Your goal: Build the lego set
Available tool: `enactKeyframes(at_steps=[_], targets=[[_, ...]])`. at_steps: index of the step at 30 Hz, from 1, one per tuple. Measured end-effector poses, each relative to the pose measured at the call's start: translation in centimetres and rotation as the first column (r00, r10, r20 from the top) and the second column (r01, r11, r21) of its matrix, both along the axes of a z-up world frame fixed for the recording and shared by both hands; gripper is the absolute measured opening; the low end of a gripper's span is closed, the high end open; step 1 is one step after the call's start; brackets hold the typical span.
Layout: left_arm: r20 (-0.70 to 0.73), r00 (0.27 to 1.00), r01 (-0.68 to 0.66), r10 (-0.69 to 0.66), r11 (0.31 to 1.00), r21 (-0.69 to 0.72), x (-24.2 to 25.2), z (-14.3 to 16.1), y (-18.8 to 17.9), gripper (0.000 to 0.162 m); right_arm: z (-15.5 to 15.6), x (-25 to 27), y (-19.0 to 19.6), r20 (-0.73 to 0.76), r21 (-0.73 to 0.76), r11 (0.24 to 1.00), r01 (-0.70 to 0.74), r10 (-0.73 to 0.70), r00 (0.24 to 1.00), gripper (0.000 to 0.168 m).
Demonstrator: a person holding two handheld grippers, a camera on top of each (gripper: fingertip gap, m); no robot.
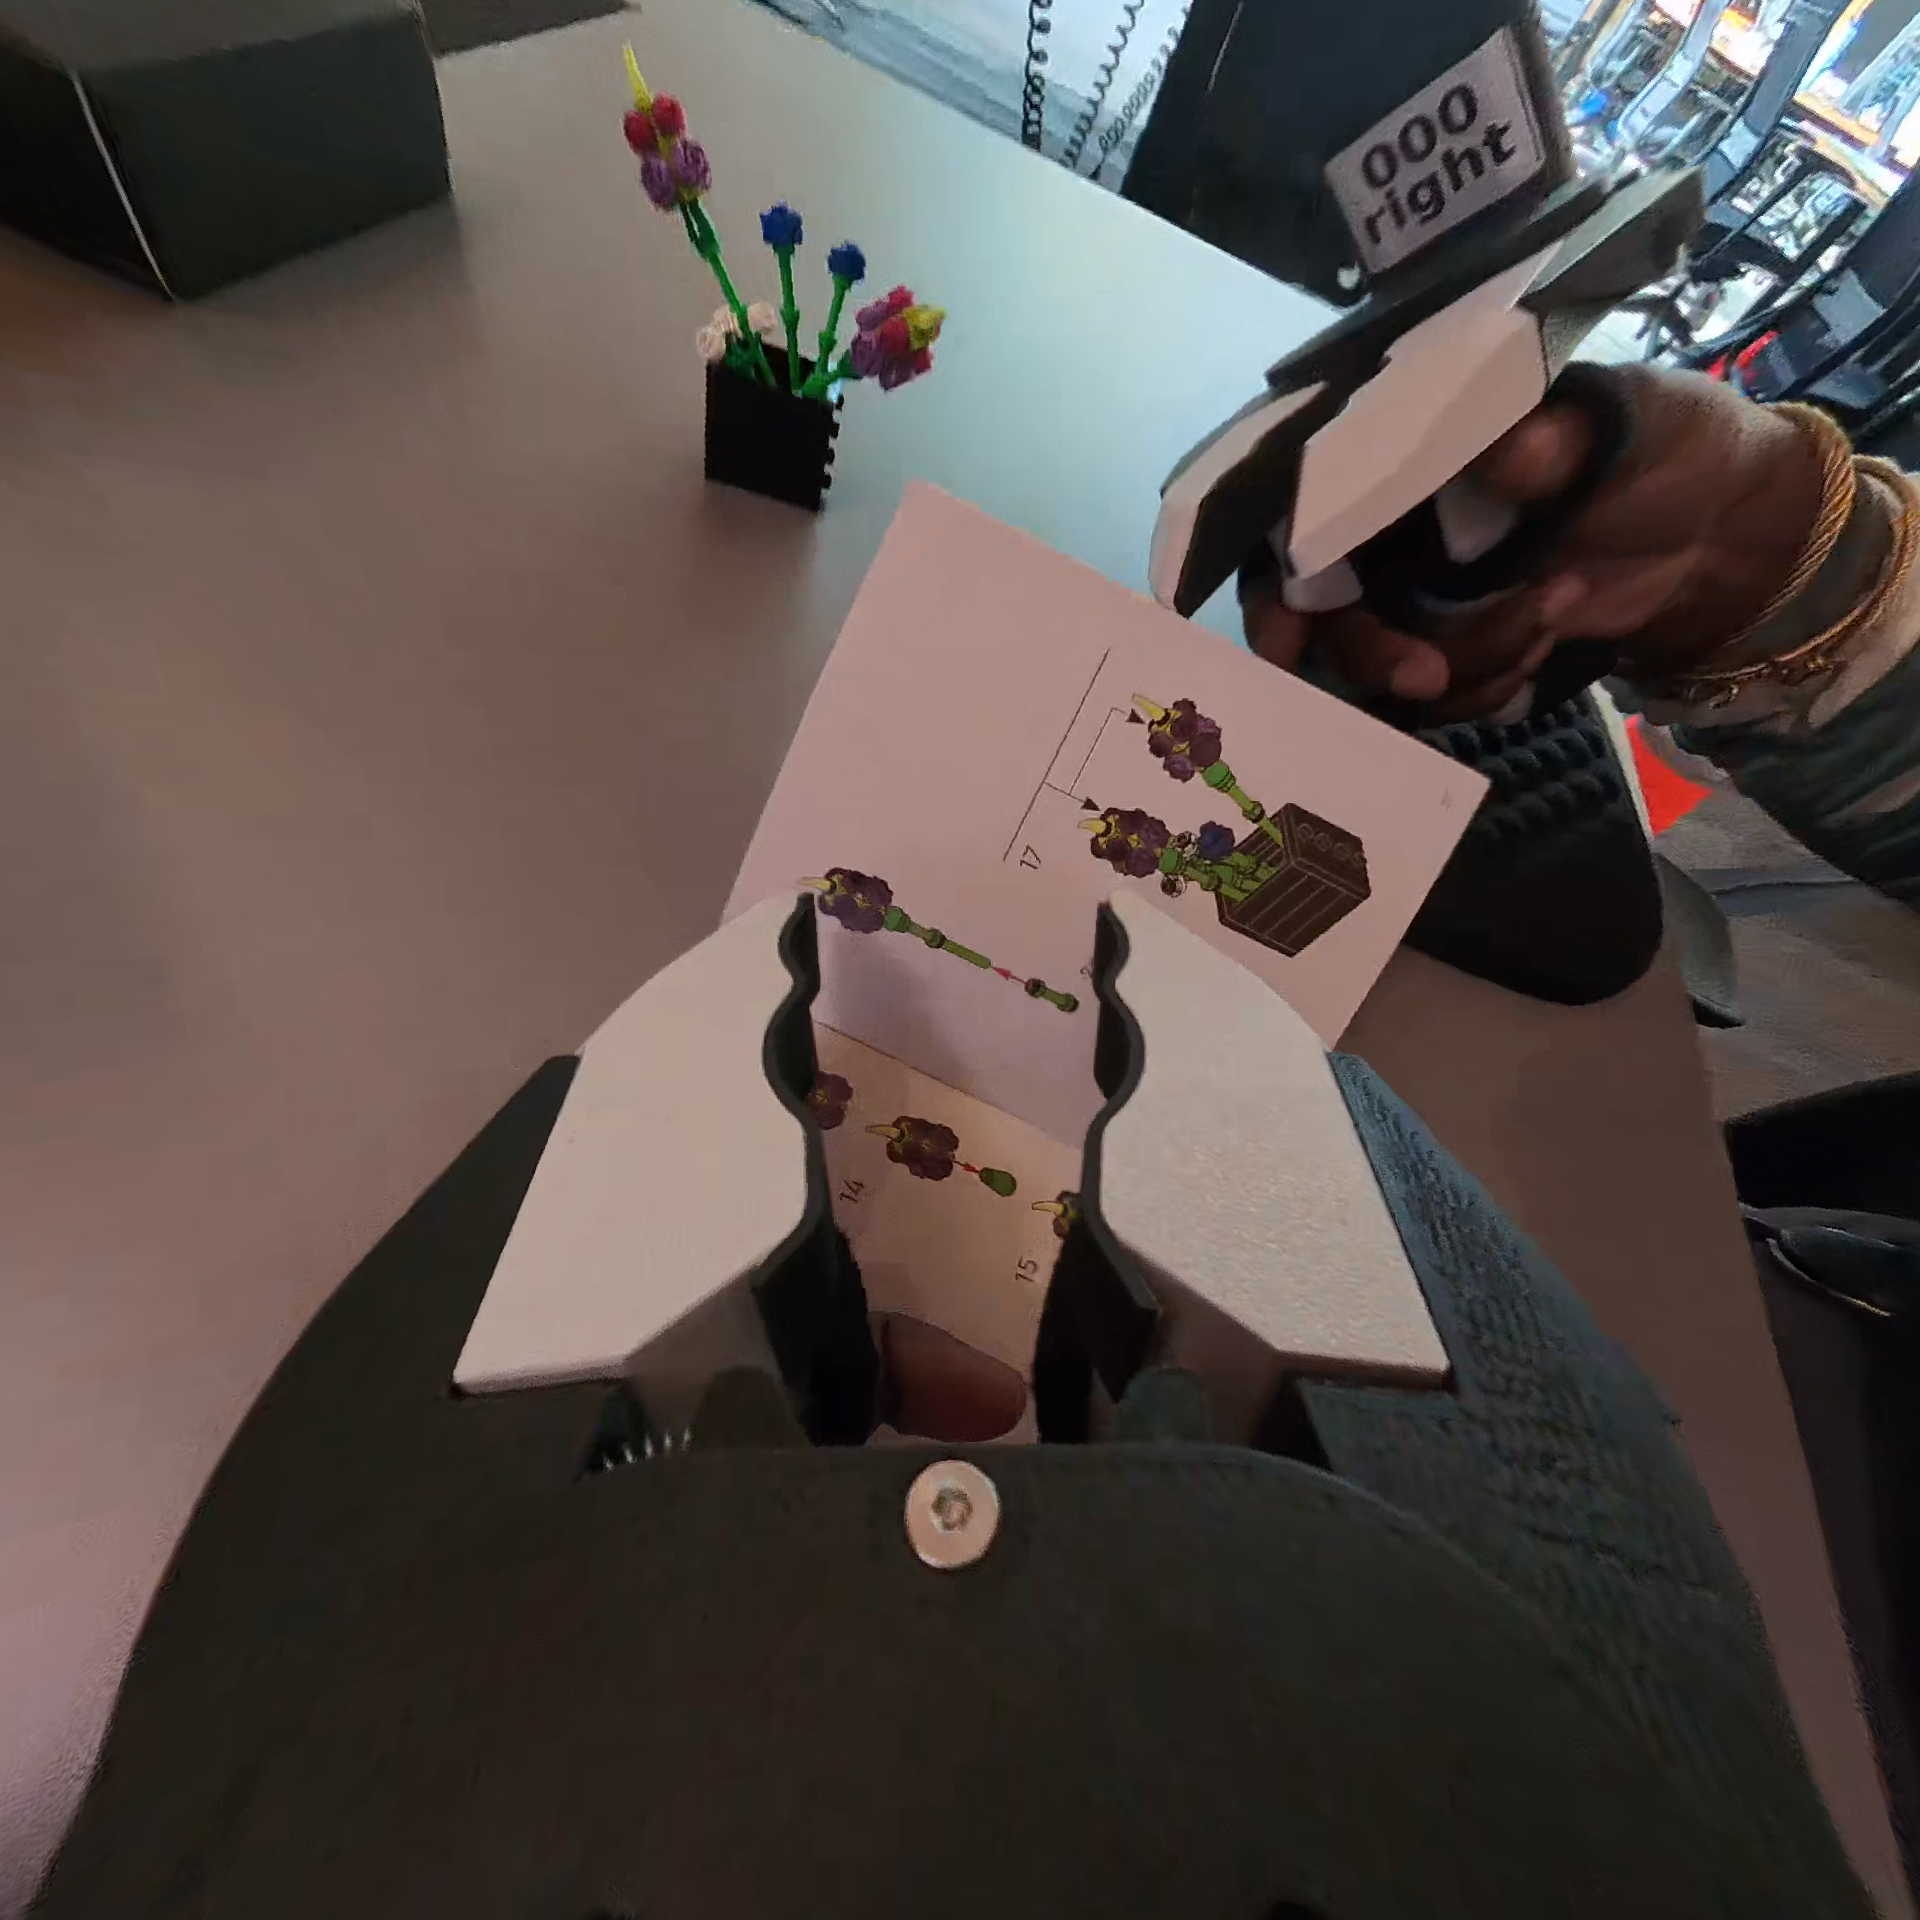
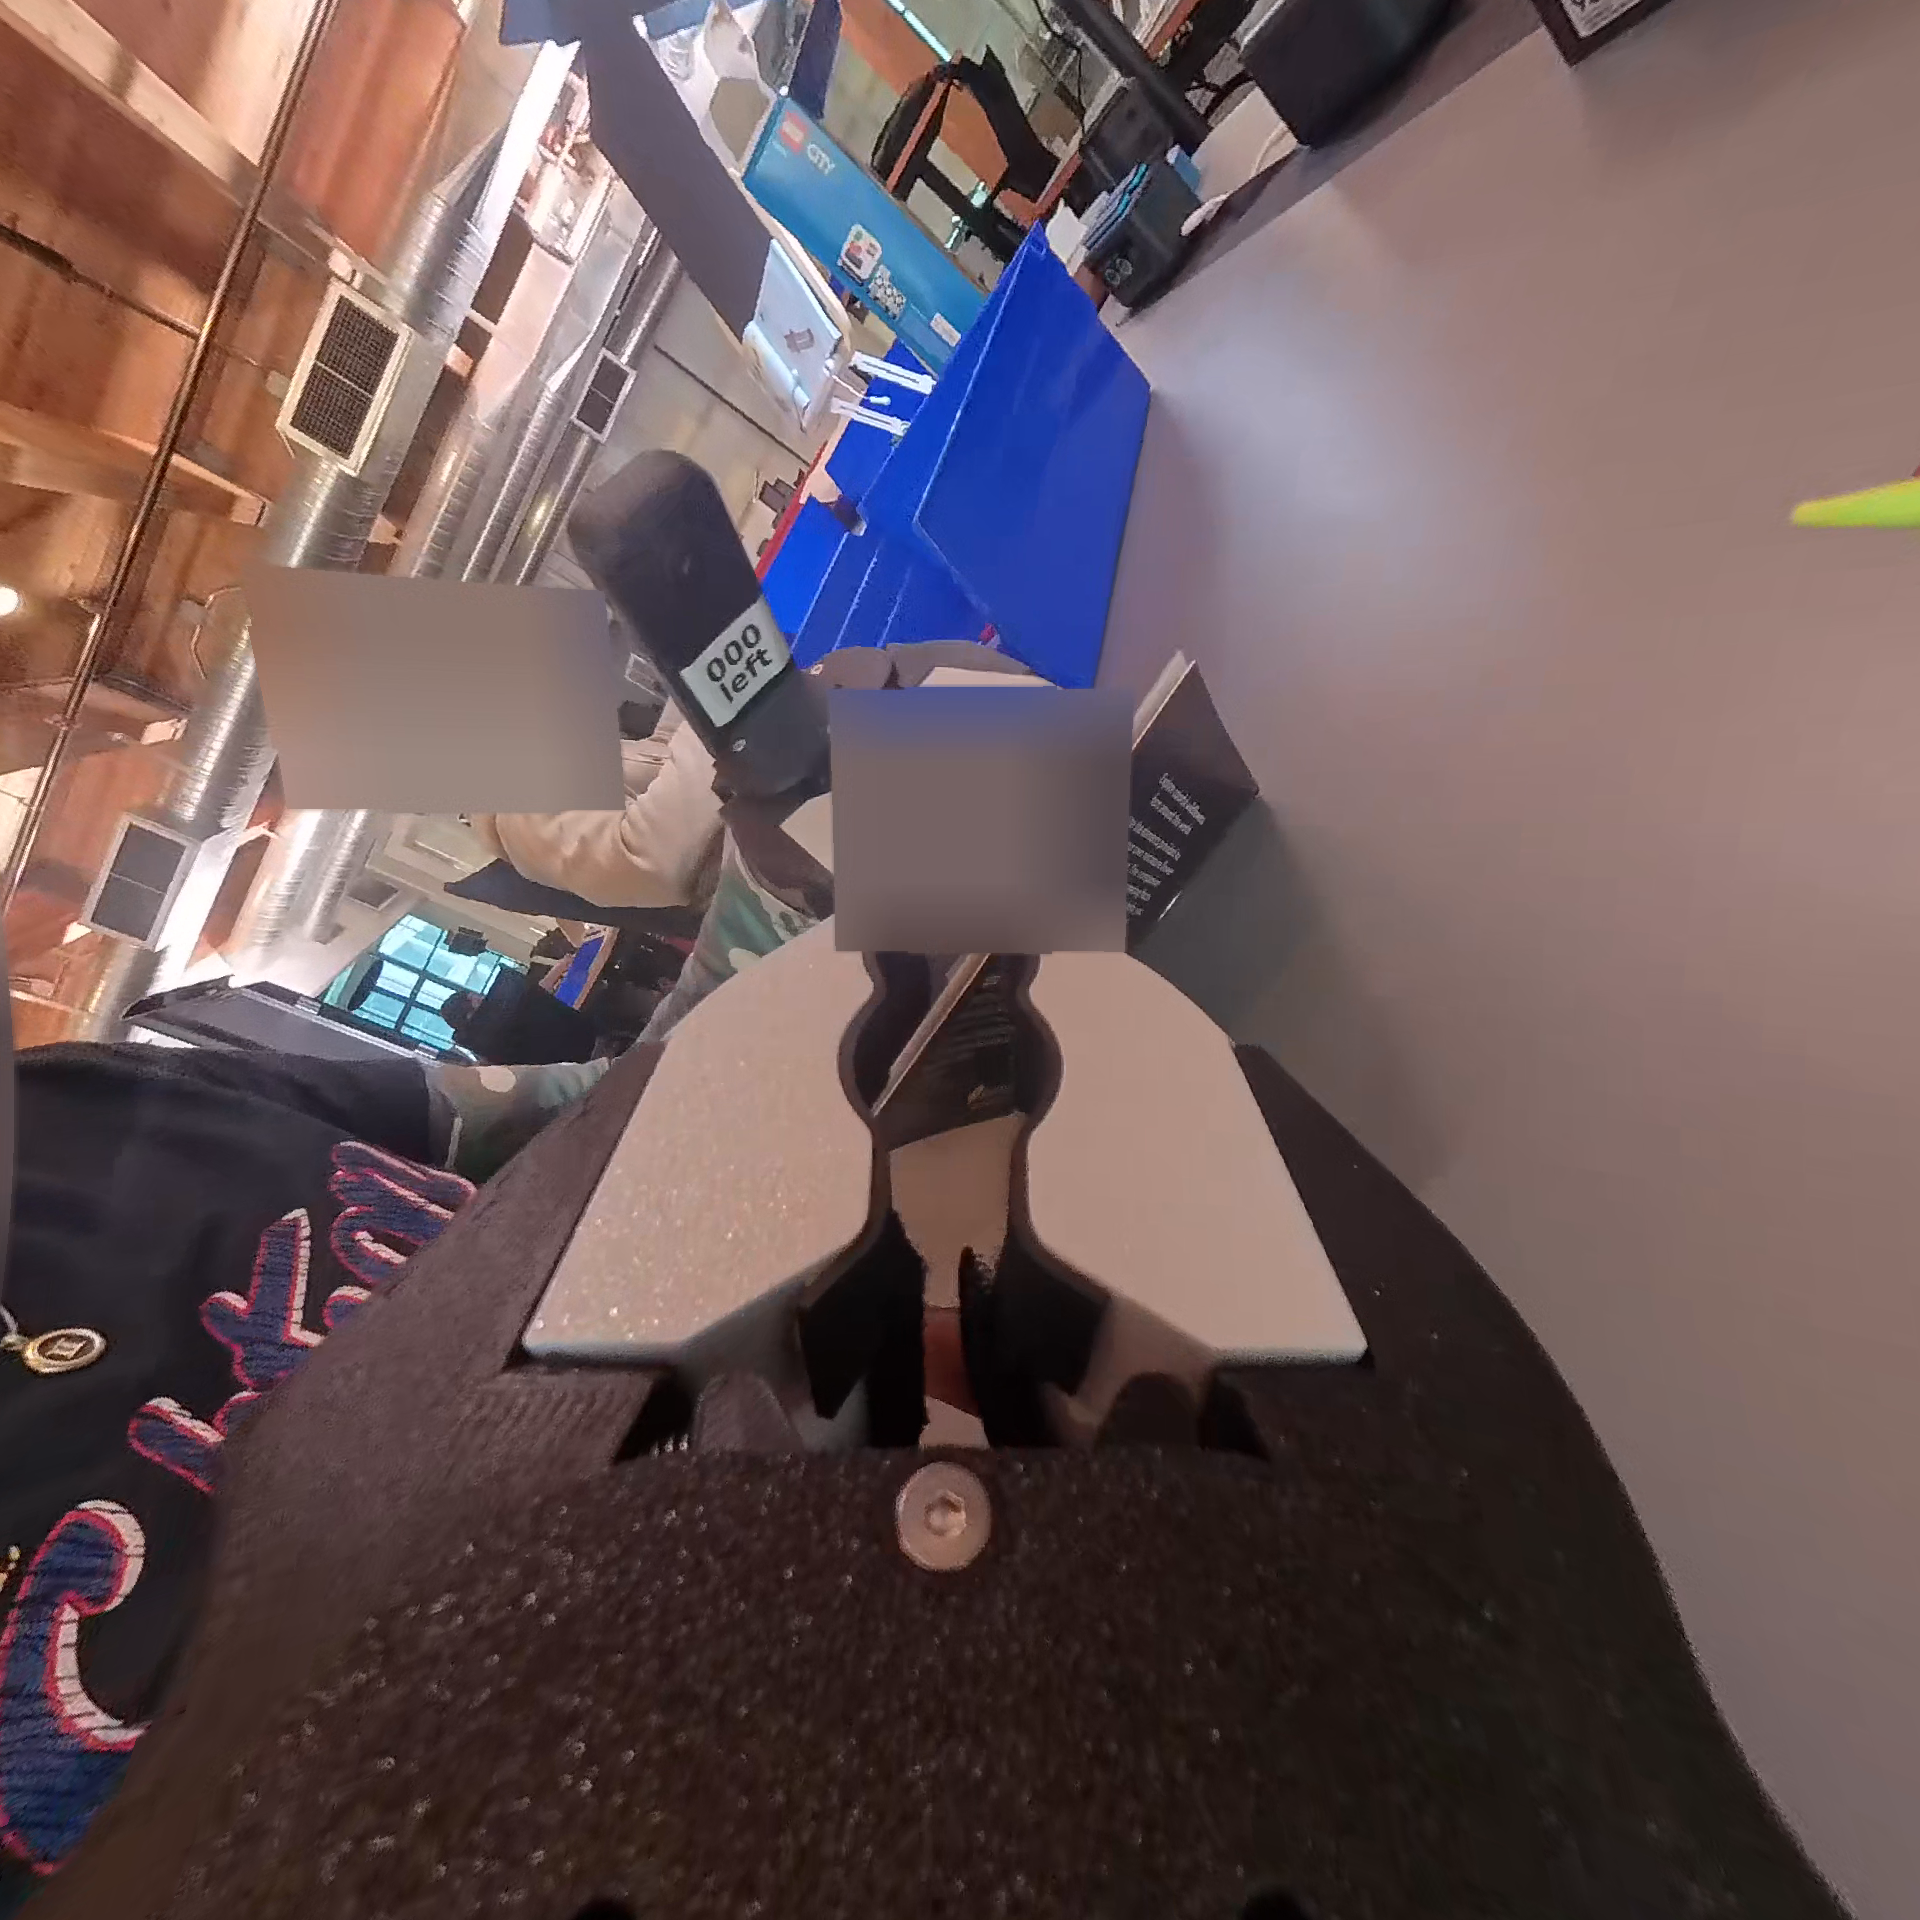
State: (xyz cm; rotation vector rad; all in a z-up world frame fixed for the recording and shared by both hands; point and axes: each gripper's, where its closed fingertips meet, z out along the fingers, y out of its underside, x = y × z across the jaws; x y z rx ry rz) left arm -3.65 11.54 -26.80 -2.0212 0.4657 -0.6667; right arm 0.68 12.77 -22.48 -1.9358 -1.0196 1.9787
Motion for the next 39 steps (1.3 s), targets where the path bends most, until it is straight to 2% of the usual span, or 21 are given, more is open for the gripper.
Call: enactKeyframes(at_steps=[4,9,15,17,28,36,39], targets=[[0.058,0.998,0.017,-0.008,0.989,-0.147,-0.1,-1.3,-0.5,0.05,-1.5,-0.1,1.1,0.091,0.071,0.997,0.035,-0.042,0.995,0.026],[0.168,0.986,0.05,-0.007,0.966,-0.253,0.1,-1.8,-0.8,0.041,-1.9,-0.6,0.5,0.092,0.004,1.0,-0.013,0.012,0.996,0.032],[0.198,0.98,0.055,-0.003,0.965,-0.257,0.0,-1.7,-0.8,0.041,-1.1,-1.1,0.5,-0.002,-0.095,0.995,-0.037,0.037,0.999,0.005],[0.217,0.976,0.057,-0.001,0.965,-0.256,0.0,-1.5,-0.8,0.041,-0.4,-1.0,0.6,-0.05,-0.142,0.989,-0.042,0.036,0.998,0.003],[0.239,0.971,0.063,0.0,0.964,-0.258,-0.1,-1.4,-0.7,0.043,-0.4,-1.1,0.8,-0.059,-0.165,0.986,-0.035,0.026,0.998,0.007],[0.242,0.97,0.064,0.001,0.963,-0.26,-0.1,-1.4,-0.7,0.043,-1.5,-0.6,1.9,0.02,-0.11,0.993,0.043,-0.041,0.999,0.018],[0.247,0.969,0.066,0.001,0.964,-0.259,-0.1,-1.4,-0.7,0.042,-1.9,-0.5,2.6,0.041,-0.096,0.991,0.093,-0.089,0.995,0.03]])
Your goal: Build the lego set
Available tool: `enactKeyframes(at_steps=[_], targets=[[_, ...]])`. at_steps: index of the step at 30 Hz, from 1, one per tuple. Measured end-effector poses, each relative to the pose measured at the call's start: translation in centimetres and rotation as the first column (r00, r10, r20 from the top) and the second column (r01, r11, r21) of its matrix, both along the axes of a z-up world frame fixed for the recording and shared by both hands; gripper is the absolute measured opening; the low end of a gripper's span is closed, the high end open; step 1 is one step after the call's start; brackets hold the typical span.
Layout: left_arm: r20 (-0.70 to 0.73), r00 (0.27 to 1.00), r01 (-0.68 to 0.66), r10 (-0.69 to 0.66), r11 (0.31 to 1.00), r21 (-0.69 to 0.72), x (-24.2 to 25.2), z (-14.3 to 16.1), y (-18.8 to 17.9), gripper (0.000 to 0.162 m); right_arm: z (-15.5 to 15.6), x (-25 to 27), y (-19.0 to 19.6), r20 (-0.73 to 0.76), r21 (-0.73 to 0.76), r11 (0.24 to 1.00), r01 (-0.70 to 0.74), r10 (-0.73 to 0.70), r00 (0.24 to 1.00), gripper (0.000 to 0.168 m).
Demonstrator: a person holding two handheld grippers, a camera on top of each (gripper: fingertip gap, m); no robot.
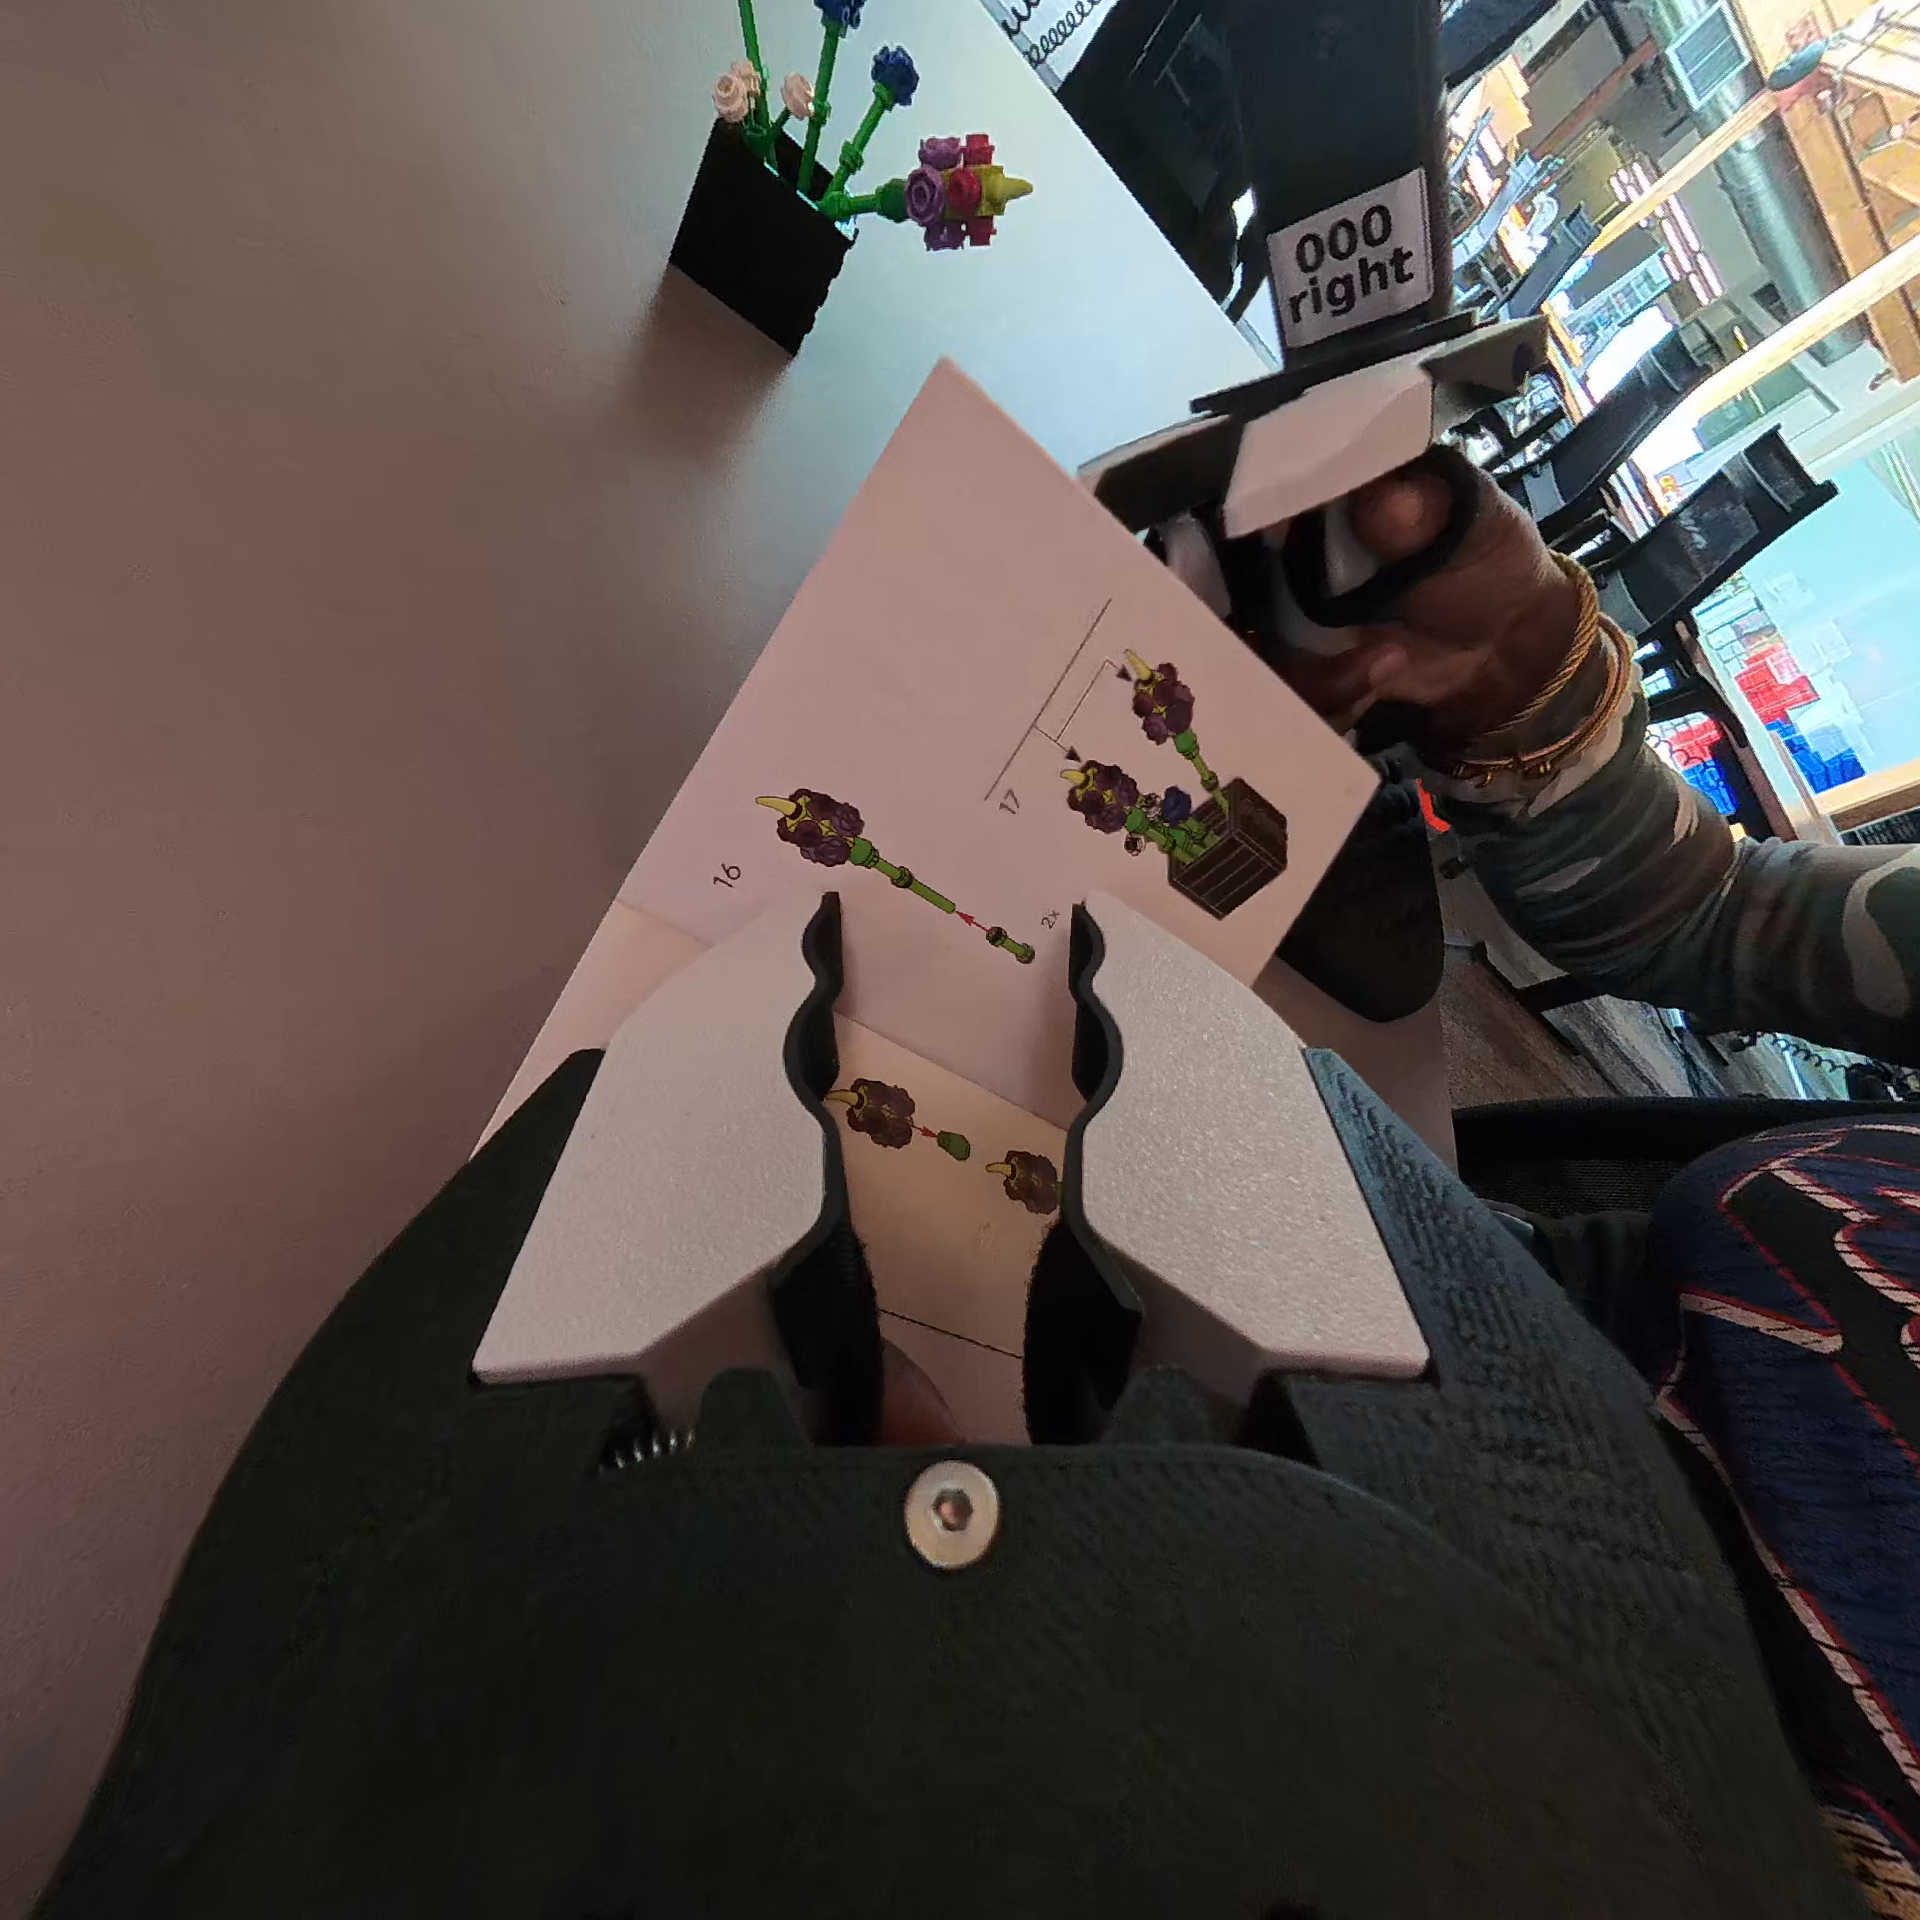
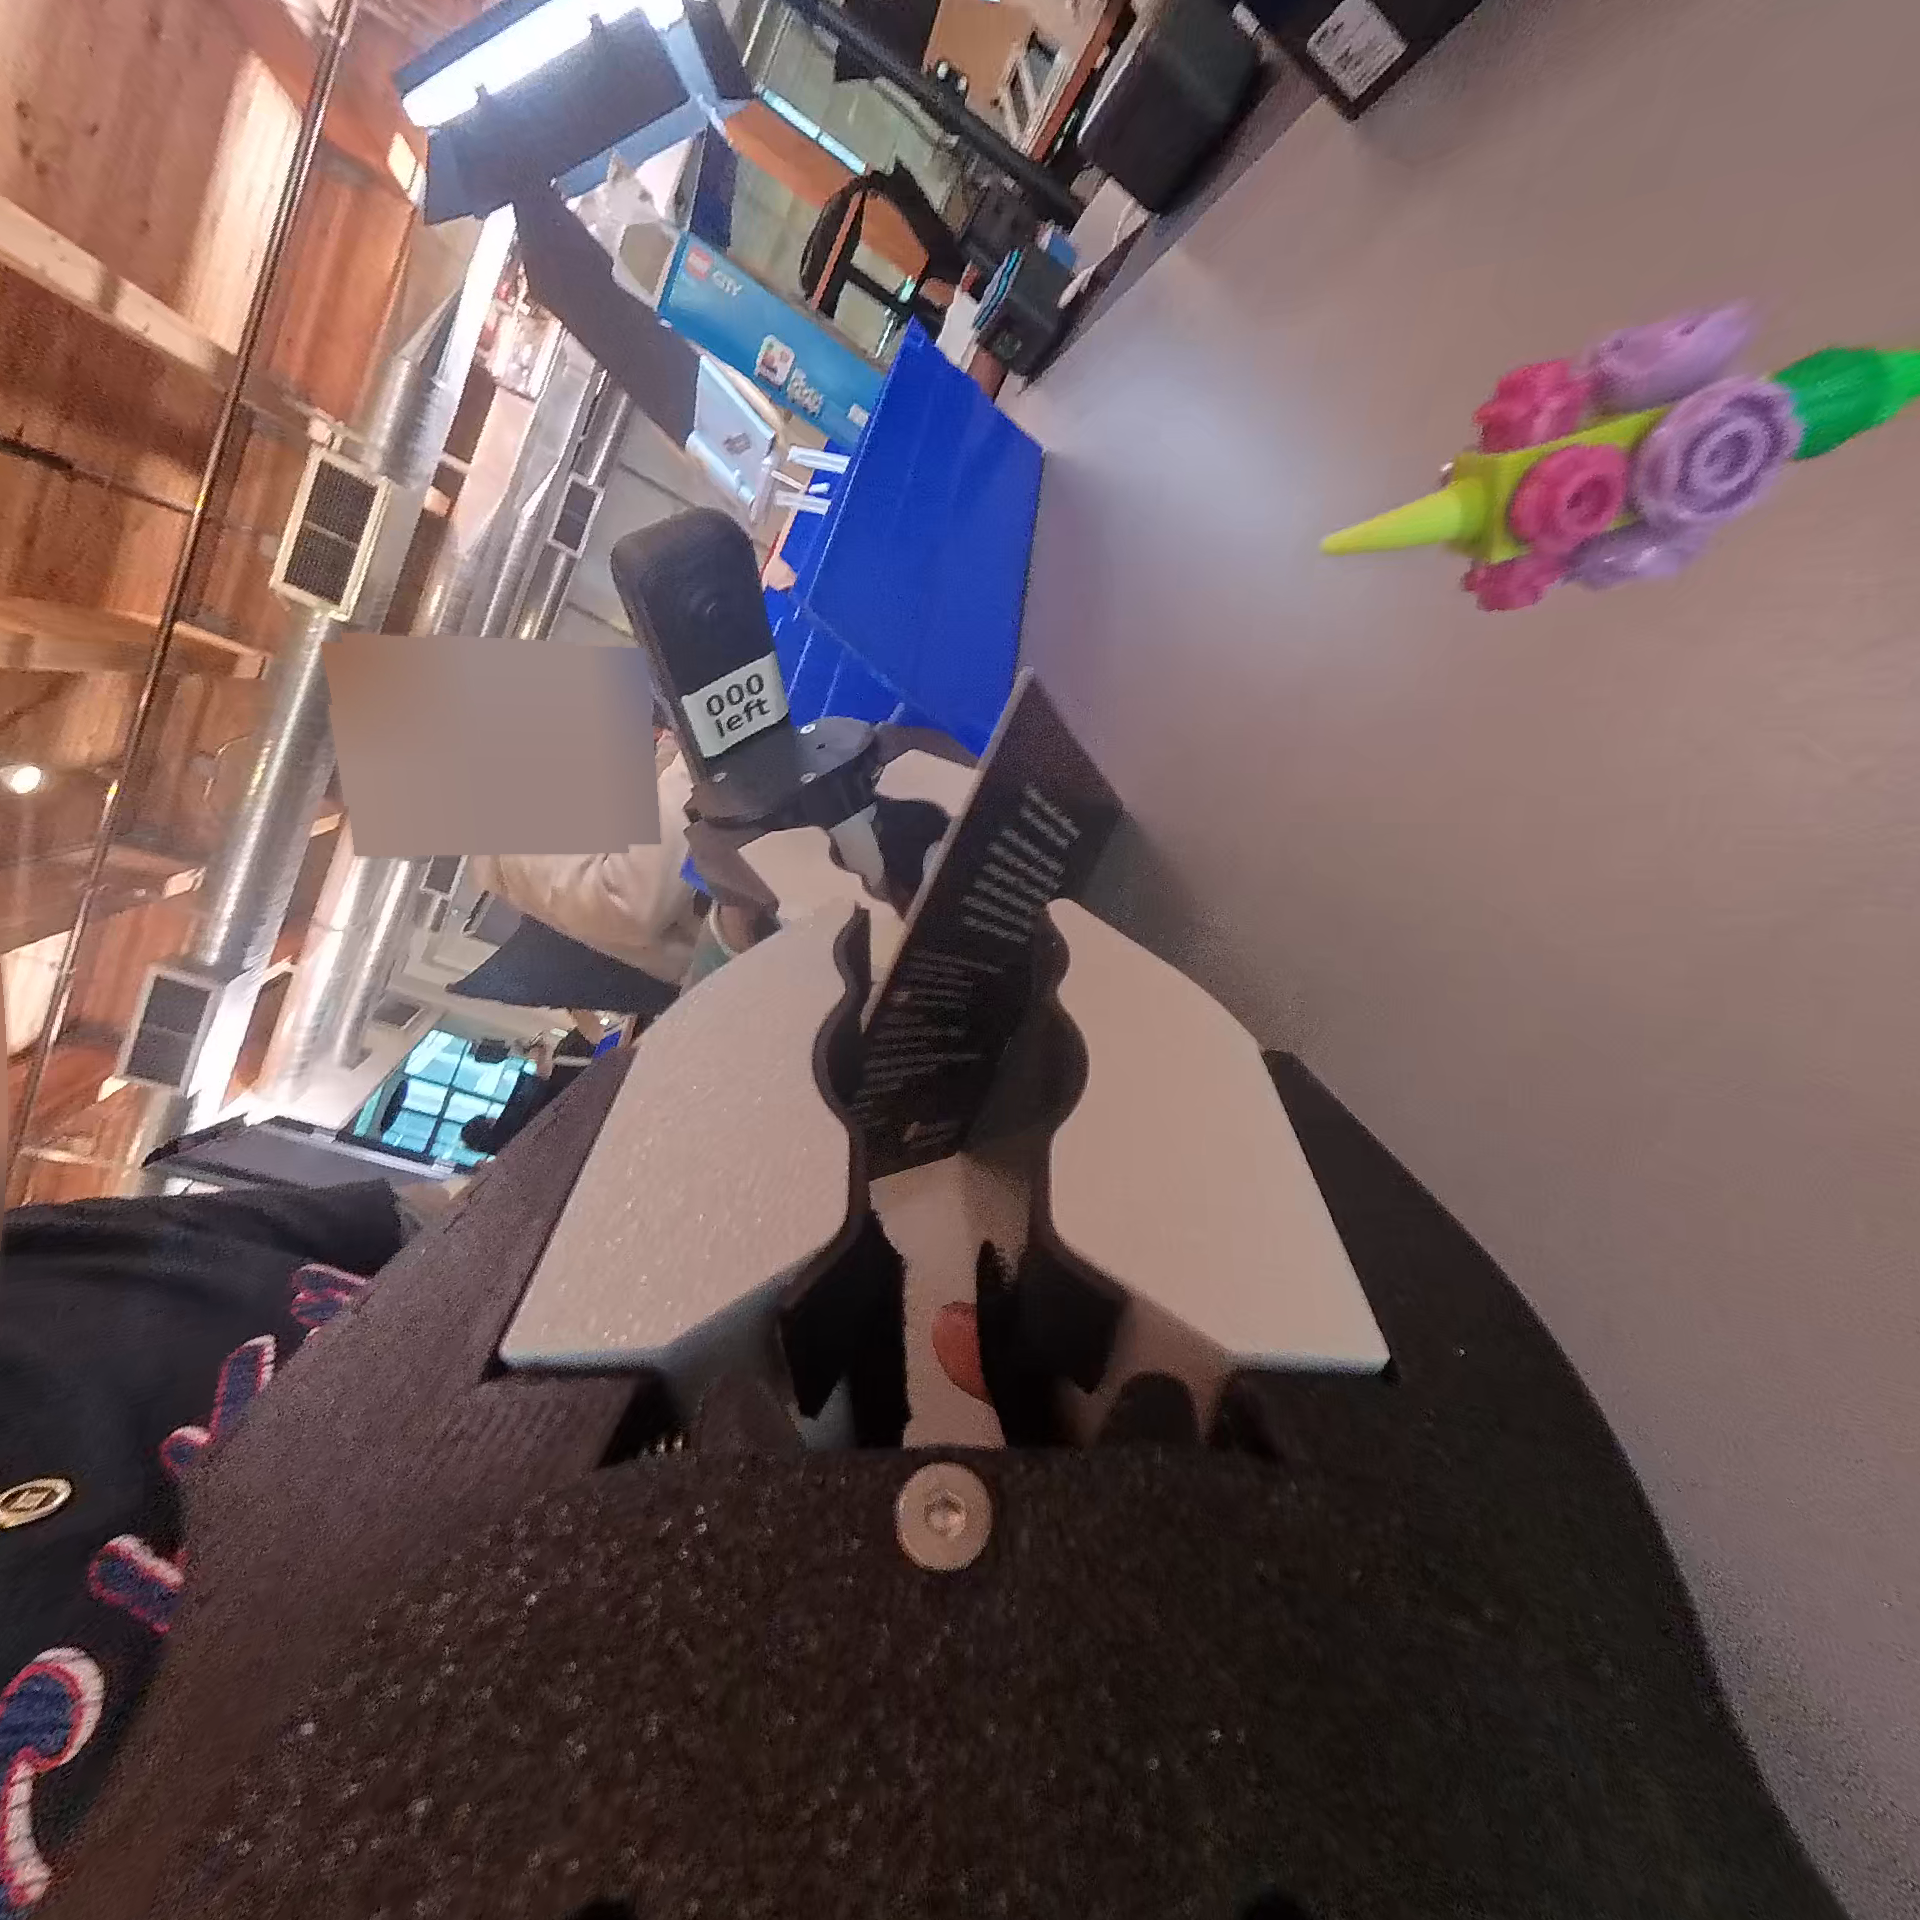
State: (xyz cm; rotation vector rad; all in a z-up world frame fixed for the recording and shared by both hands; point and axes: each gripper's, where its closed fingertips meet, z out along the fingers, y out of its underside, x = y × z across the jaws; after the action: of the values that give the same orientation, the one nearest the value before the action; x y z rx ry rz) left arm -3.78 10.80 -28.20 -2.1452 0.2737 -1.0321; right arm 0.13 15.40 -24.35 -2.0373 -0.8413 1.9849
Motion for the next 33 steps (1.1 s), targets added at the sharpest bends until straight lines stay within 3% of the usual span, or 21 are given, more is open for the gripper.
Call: enactKeyframes(at_steps=[3,11,33], targets=[[0.001,1.0,-0.001,0.001,1.0,-0.001,0.0,0.0,0.0,0.041,0.2,0.2,0.4,-0.018,0.003,1.0,0.028,-0.028,0.999,0.027],[-0.003,1.0,0.001,-0.001,1.0,0.0,0.0,0.0,0.0,0.041,-0.2,-0.4,-1.3,0.017,0.049,0.996,-0.073,0.073,0.997,0.008],[0.004,1.0,0.004,-0.004,1.0,-0.005,0.0,0.0,0.0,0.04,1.1,-0.3,-1.8,-0.086,-0.052,0.992,-0.113,0.109,0.99,0.003]])
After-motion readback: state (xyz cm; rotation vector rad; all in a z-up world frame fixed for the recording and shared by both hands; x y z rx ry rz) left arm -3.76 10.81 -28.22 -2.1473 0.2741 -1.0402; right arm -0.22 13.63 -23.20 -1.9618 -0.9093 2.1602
